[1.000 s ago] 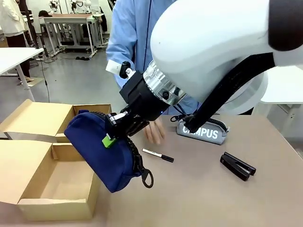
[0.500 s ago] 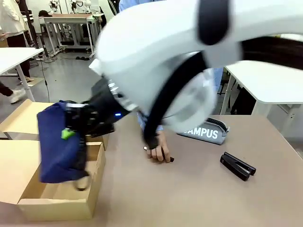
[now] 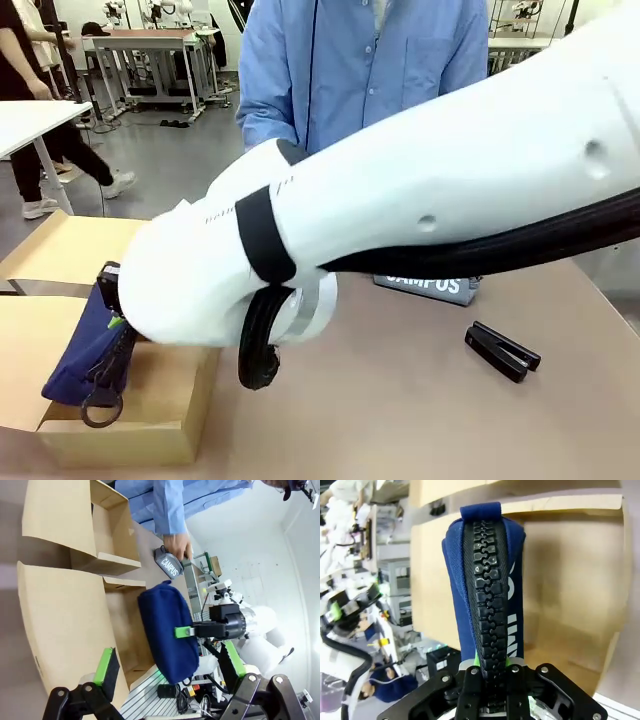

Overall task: Place items inside the box.
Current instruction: Pick up a Pencil pouch or Stapler and place it inside the Mailer Box closest to the robot.

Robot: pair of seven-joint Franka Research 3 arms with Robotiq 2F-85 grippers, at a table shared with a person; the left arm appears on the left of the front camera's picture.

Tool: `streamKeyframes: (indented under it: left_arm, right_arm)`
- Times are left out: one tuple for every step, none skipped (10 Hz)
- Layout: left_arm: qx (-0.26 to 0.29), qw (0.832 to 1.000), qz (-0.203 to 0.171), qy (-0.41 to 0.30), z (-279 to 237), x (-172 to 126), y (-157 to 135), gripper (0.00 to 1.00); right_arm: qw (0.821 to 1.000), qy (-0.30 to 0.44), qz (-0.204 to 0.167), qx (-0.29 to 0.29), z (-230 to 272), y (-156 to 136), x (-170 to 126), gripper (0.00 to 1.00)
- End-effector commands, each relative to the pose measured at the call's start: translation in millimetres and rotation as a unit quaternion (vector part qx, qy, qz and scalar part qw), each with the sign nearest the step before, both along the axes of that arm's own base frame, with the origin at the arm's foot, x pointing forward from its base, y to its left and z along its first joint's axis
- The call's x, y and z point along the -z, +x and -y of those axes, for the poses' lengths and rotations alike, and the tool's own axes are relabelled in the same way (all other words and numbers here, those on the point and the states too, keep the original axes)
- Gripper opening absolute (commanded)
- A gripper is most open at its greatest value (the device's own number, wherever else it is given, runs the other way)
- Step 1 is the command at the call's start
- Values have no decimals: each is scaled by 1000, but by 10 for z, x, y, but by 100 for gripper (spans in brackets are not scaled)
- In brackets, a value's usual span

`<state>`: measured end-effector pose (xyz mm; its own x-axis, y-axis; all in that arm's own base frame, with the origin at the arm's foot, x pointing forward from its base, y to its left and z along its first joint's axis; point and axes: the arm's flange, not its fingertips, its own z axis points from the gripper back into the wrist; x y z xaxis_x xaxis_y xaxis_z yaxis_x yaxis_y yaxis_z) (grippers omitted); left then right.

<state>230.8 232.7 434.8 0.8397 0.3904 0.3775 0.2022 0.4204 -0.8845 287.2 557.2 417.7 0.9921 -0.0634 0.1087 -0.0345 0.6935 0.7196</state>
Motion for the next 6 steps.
streamKeyframes:
  left_arm:
    - [-1,1000,18,-6,3,-22,5,100]
    - [-1,1000,18,-6,3,-22,5,100]
    - [-1,1000,18,-6,3,-22,5,100]
    - [-1,1000,18,-6,3,-22,5,100]
    - [-1,1000,18,-6,3,-22,5,100]
    - [-1,1000,18,-6,3,-22,5,100]
  right_arm:
    - [999,-26,1,27,-584,27,-192,7]
    - [999,-23,5,25,-628,57,-156,7]
    - [998,-46,14,37,-620,94,-158,7]
    - [1000,-18,6,10,-167,72,72,7]
    - [1000,-18,6,10,-167,72,72,7]
    - [999,-27,12,16,-250,111,56,7]
